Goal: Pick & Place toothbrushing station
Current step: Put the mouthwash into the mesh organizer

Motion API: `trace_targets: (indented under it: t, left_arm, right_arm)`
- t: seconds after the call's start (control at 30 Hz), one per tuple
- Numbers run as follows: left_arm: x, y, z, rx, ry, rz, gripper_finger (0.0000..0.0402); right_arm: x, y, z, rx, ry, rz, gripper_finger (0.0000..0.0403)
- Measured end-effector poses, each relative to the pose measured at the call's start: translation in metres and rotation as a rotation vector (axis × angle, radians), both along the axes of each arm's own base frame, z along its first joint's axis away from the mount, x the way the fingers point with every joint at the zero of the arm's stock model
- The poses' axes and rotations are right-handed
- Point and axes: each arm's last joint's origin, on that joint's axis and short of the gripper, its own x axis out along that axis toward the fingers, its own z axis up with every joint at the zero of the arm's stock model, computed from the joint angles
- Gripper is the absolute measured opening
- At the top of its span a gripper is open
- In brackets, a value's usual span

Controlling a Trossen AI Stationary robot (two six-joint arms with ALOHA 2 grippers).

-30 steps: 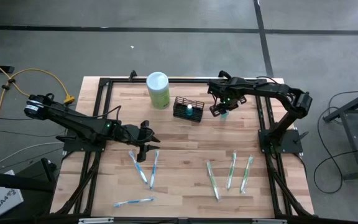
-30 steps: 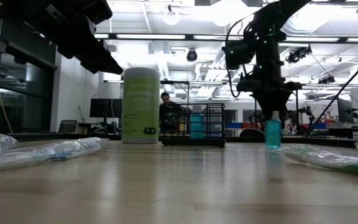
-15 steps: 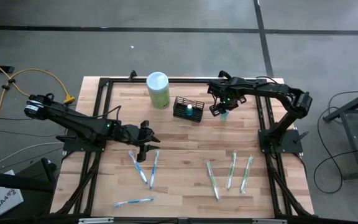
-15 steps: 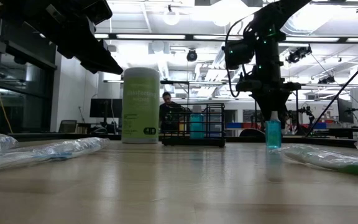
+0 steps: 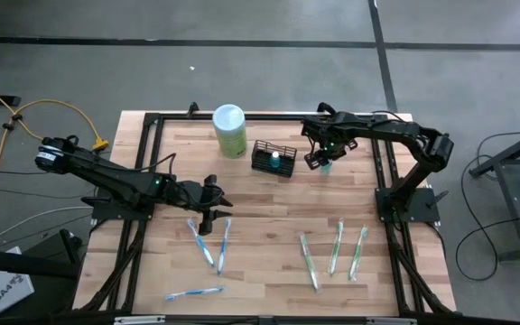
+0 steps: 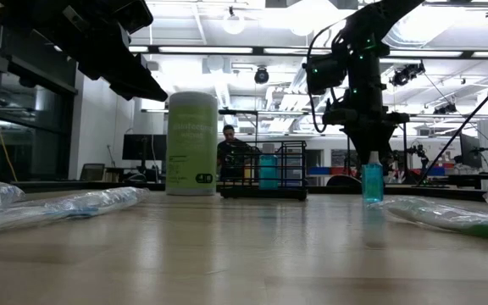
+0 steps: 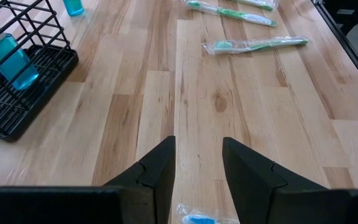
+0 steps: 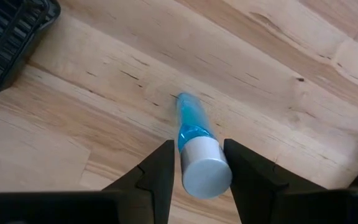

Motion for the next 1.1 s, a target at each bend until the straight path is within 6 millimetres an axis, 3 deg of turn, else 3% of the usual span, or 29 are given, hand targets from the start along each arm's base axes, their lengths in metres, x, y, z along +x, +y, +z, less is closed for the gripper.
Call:
trace_targets:
  t: [0.33, 1.1]
  left_arm:
    - [0.0, 0.0, 0.0, -0.005, 0.001, 0.002, 0.0127]
    - [0.0, 0.0, 0.0, -0.007, 0.0, 0.004, 0.0127]
  right_arm:
    - [-0.011, 0.006, -0.019, 0.035, 0.059, 0.025, 0.013]
    - [-0.006, 0.003, -0.019, 0.009, 0.01, 0.076, 0.013]
